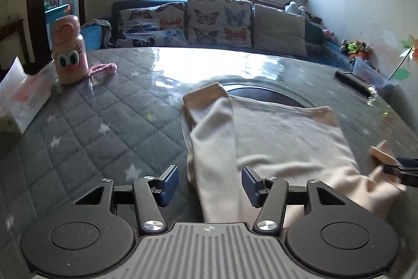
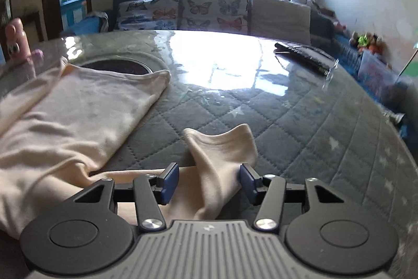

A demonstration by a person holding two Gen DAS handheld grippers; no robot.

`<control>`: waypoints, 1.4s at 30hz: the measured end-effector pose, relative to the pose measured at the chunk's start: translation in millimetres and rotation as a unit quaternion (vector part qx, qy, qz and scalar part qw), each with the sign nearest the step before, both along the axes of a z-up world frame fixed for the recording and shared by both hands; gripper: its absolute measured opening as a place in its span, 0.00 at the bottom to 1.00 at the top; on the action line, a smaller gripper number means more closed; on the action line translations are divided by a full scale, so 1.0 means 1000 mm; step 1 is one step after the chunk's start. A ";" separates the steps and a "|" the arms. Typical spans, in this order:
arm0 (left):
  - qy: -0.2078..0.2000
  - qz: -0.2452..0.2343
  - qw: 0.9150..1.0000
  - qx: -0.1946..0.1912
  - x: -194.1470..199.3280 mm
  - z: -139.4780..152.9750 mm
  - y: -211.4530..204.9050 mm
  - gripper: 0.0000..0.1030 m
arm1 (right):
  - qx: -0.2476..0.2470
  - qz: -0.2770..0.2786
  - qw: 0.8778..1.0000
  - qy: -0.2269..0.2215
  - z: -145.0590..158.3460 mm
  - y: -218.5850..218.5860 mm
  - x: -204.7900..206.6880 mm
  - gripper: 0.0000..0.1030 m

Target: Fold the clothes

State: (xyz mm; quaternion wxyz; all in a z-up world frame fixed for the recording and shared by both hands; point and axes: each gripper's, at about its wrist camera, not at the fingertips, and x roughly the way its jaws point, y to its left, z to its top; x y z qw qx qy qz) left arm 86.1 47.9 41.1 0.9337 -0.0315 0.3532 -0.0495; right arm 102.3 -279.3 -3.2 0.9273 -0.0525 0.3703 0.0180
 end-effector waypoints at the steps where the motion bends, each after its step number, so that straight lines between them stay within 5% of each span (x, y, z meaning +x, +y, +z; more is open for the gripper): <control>1: 0.001 0.002 1.000 0.003 0.009 -0.003 -0.001 0.56 | -0.002 -0.003 1.000 0.000 0.000 -0.003 0.000 0.52; 4: 0.014 0.013 1.000 0.007 0.037 -0.013 -0.001 0.56 | 0.001 -0.016 1.000 0.001 -0.001 -0.013 0.000 0.48; 6: 0.019 0.012 1.000 0.001 0.050 -0.018 -0.001 0.56 | 0.007 -0.022 1.000 0.003 -0.001 -0.021 -0.002 0.36; 7: 0.023 0.011 1.000 -0.003 0.057 -0.021 -0.002 0.56 | 0.010 -0.024 1.000 0.004 -0.001 -0.024 -0.003 0.22; 9: 0.028 0.007 1.000 -0.005 0.066 -0.024 -0.003 0.54 | 0.015 -0.033 0.999 0.005 0.000 -0.031 -0.005 0.17; 16: 0.013 0.025 0.999 -0.028 0.088 -0.016 0.009 0.56 | 0.038 -0.094 0.995 0.006 -0.001 -0.056 -0.010 0.24; 27: 0.025 0.051 0.998 -0.017 0.148 -0.032 0.013 0.50 | 0.045 -0.085 0.995 -0.002 -0.002 -0.050 0.000 0.35; 30: 0.027 0.043 0.999 -0.011 0.158 -0.038 0.008 0.43 | 0.041 -0.082 0.996 -0.001 -0.003 -0.049 0.003 0.38; 35: 0.024 0.032 0.999 0.008 0.164 -0.044 0.000 0.07 | 0.039 -0.084 0.996 -0.002 -0.004 -0.051 0.004 0.48; 42: -0.017 0.078 0.997 0.022 0.138 -0.023 0.019 0.03 | 0.043 -0.088 0.995 -0.009 -0.006 -0.054 0.000 0.49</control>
